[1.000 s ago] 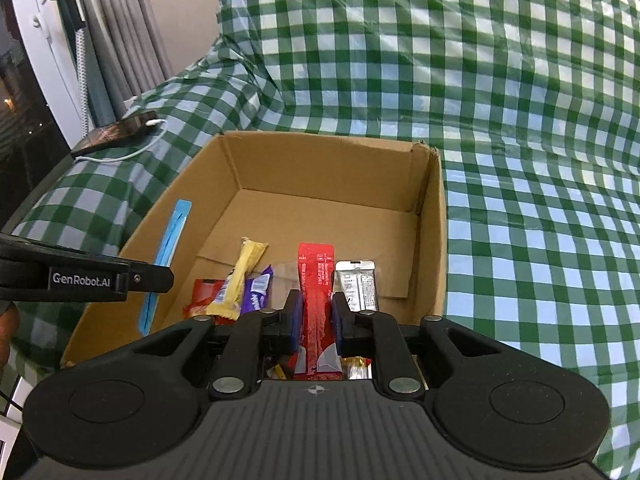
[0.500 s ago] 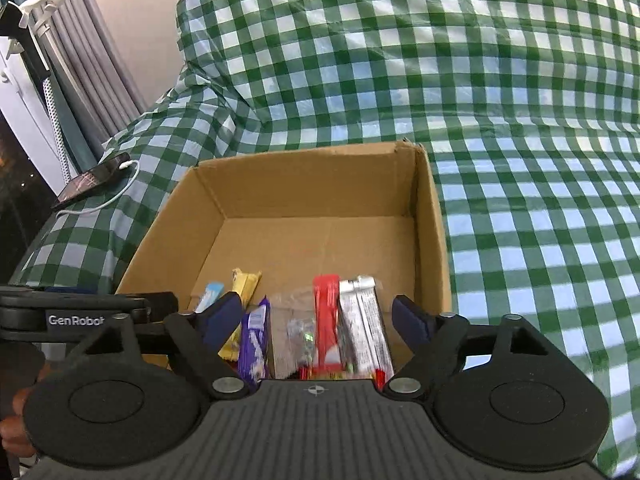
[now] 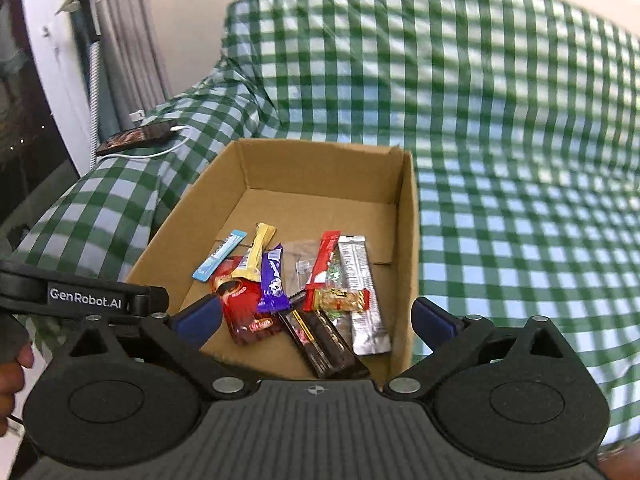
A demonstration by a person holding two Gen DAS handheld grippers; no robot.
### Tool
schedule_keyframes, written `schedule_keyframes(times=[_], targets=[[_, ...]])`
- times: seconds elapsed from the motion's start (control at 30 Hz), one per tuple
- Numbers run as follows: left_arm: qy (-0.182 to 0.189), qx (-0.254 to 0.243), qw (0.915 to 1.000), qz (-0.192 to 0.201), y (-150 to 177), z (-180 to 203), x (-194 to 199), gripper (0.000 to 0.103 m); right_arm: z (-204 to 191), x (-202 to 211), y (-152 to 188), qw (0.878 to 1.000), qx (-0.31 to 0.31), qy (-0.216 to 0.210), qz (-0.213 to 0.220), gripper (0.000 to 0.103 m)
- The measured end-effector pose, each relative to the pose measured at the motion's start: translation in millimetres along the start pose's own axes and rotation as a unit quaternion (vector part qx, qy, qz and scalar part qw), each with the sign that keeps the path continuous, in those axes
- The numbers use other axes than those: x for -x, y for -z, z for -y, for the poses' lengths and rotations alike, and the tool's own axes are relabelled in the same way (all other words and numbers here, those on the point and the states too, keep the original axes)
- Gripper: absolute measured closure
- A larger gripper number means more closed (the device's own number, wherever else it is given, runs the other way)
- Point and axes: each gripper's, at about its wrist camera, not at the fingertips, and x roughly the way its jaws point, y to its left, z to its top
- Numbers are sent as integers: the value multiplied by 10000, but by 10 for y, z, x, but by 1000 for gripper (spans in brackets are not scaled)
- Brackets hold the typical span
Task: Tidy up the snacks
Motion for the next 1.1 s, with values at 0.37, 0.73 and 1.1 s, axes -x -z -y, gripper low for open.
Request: schedule_keyframes(times=[0.37,0.73,1.1], targets=[[-24,-55,9993,365,406,60,501,0,-33,549,304,9992,108,226,323,0],[-101,-68,9984,547,603,107,755,0,-136,882,460,9964,338,308,718,0],[-184,-120,9979,612,702,139,870,0,-130,985,517,9960,340,281,773,0]])
